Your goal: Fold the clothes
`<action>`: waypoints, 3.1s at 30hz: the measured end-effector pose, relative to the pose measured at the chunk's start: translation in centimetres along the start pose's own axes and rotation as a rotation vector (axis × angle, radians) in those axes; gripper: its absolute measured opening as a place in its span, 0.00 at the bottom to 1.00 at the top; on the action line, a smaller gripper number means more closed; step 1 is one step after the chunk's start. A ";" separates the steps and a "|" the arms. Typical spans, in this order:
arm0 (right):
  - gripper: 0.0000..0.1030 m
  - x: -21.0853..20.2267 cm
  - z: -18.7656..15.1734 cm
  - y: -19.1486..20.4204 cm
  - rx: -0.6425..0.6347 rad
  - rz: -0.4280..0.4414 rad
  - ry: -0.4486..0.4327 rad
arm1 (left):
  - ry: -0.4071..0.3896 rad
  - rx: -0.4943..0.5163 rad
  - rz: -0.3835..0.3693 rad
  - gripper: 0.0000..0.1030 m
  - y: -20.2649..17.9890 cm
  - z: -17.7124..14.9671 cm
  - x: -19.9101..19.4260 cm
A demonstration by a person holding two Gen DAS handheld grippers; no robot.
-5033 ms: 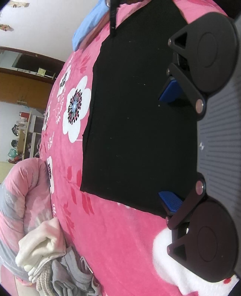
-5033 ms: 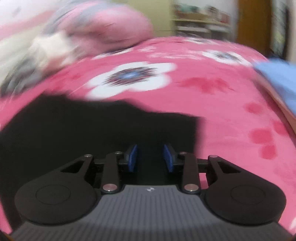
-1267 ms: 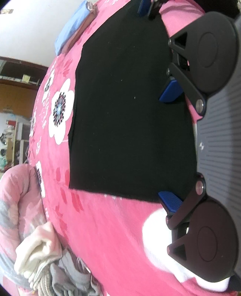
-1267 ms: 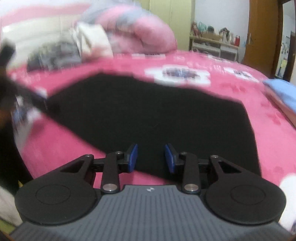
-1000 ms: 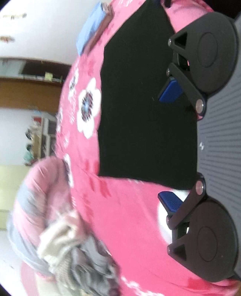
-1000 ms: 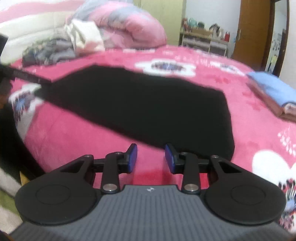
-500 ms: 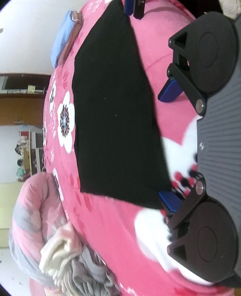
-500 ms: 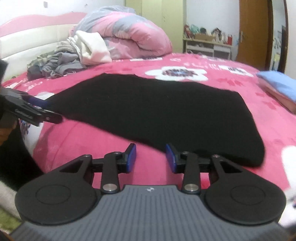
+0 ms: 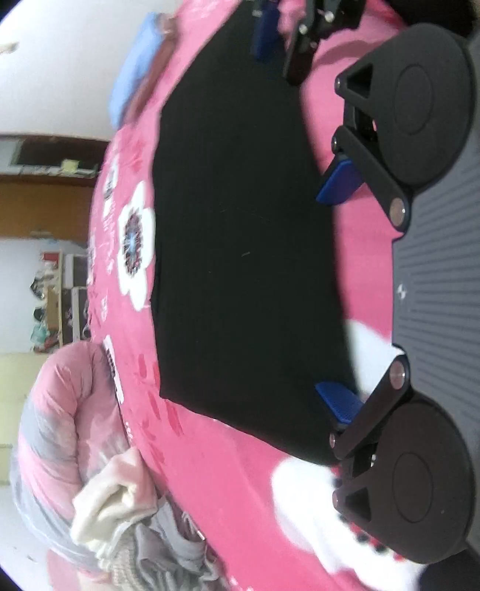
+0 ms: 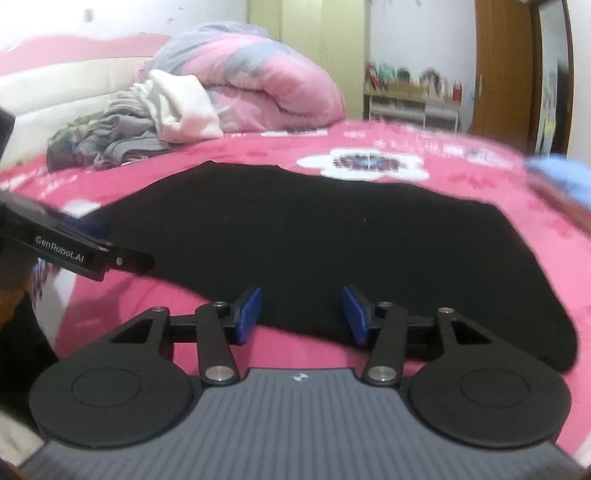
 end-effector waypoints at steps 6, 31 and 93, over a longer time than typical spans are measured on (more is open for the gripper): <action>0.64 -4.0 1.1 -2.7 0.095 0.136 0.015 | -0.056 -0.060 -0.044 1.00 1.2 -0.3 -3.5; 0.79 -6.1 1.0 -11.3 0.381 -0.083 -0.032 | -0.128 -0.285 -0.099 1.00 6.6 3.3 -4.7; 0.99 -0.8 3.4 -6.8 0.177 -0.243 0.070 | 0.249 -0.147 0.155 1.00 -0.4 5.1 3.0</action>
Point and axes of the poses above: each gripper's, at about its wrist camera, not at the fingertips, and x roughly the way its jaws point, y to its left, z to its top, the point moved 5 cm from there along x, roughly the way its jaws point, and after that the axes turned 9 degrees about y, right-handed, at the moved point
